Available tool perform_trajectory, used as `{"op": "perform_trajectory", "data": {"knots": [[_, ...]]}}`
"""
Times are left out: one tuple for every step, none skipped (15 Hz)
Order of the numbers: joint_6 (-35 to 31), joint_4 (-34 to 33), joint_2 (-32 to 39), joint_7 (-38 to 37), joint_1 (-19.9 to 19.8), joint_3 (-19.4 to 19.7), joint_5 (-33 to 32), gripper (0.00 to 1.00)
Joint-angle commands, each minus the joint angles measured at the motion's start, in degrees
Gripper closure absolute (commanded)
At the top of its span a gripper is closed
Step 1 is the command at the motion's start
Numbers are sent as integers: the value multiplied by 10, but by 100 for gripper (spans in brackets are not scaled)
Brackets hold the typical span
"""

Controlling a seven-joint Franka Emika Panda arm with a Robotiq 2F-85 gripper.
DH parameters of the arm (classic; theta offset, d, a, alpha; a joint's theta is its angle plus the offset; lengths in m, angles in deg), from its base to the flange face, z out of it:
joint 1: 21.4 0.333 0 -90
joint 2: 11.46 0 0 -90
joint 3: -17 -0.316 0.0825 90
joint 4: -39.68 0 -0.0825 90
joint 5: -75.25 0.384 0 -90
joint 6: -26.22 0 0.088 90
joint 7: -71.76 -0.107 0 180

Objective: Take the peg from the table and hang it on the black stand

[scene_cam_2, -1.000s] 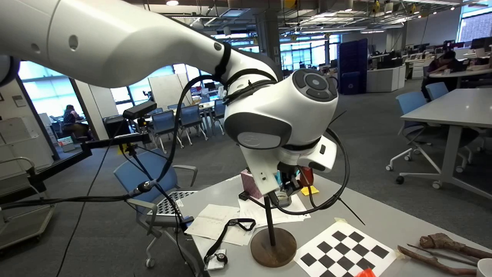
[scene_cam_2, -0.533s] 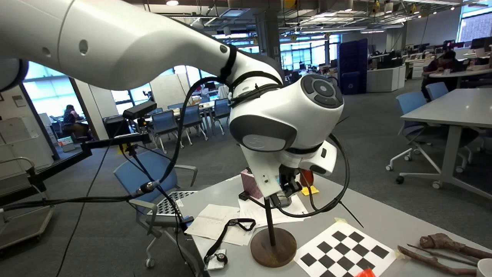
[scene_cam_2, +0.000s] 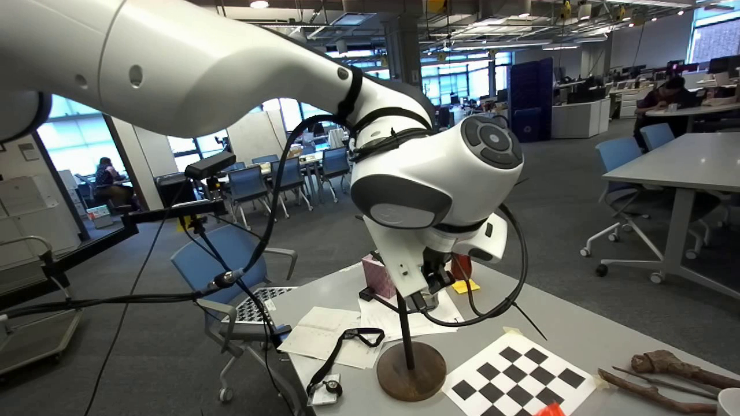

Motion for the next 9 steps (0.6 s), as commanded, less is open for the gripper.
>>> {"op": "perform_trajectory", "data": {"knots": [[27, -25, 11, 24, -8, 0, 17, 62], [28, -26, 12, 24, -8, 0, 17, 62], [28, -26, 13, 24, -8, -1, 16, 62], [29, -26, 14, 25, -8, -1, 17, 62], [30, -27, 15, 25, -8, -1, 18, 62], [31, -27, 17, 26, -8, -2, 18, 62], [32, -28, 19, 26, -8, -2, 18, 62], [34, -28, 20, 27, -8, -2, 19, 62], [36, -28, 22, 27, -8, -3, 19, 62]]}}
